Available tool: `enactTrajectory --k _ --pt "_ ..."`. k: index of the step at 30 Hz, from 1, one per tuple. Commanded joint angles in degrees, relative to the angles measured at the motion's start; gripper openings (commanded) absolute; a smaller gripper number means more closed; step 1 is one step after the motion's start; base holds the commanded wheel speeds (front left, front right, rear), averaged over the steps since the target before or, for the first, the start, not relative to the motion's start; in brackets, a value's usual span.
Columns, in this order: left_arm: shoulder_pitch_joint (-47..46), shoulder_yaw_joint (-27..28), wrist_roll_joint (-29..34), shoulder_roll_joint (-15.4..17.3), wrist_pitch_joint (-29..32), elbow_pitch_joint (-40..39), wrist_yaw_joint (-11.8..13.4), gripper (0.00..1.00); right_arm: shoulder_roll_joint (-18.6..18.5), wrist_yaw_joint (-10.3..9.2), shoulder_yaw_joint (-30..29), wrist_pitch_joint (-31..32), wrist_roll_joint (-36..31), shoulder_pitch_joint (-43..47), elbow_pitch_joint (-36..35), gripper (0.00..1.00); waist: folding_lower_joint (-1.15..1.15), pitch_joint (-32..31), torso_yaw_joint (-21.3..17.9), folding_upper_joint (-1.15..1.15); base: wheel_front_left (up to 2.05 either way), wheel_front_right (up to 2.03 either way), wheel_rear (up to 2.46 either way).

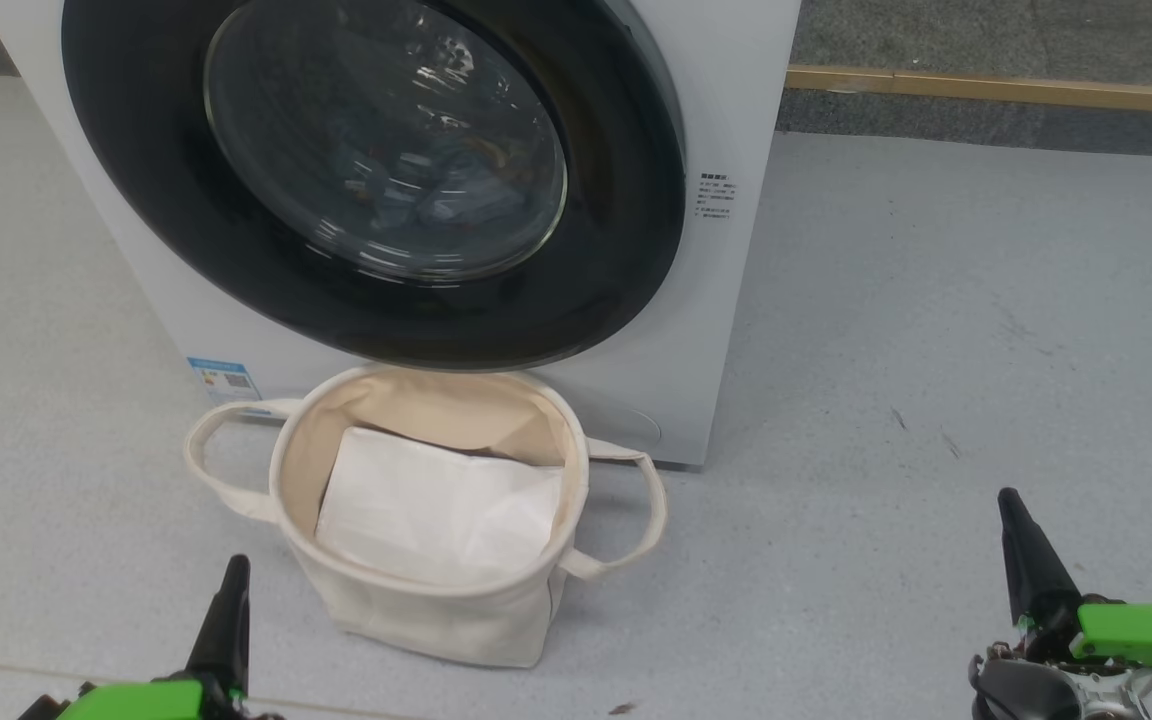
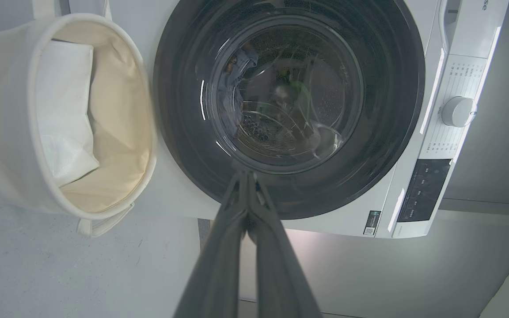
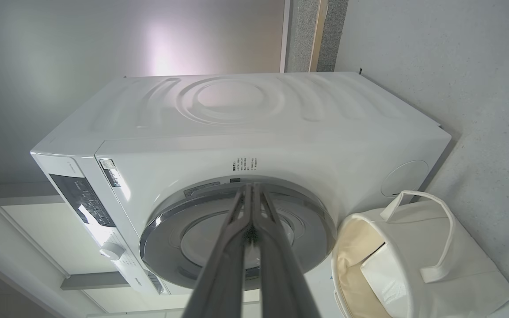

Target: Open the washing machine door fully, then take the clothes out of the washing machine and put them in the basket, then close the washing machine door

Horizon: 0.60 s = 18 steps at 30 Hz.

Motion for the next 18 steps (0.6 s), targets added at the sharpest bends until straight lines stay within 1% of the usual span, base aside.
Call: enactTrajectory --k 1,18 --pt "-2.54 1.91 -0.19 0.34 0.44 -2.13 -0.40 0.00 -0.32 0.01 1.11 0.47 0.33 -0.91 -2.25 0.00 0.00 0.00 0.00 0.00 0.00 0.00 0.00" --pt "-2.54 1.91 -0.19 0.34 0.44 -2.13 -0.40 0.00 -0.32 0.01 1.11 0.47 0.33 -0.91 -2.25 0.00 0.00 0.00 0.00 0.00 0.00 0.00 0.00"
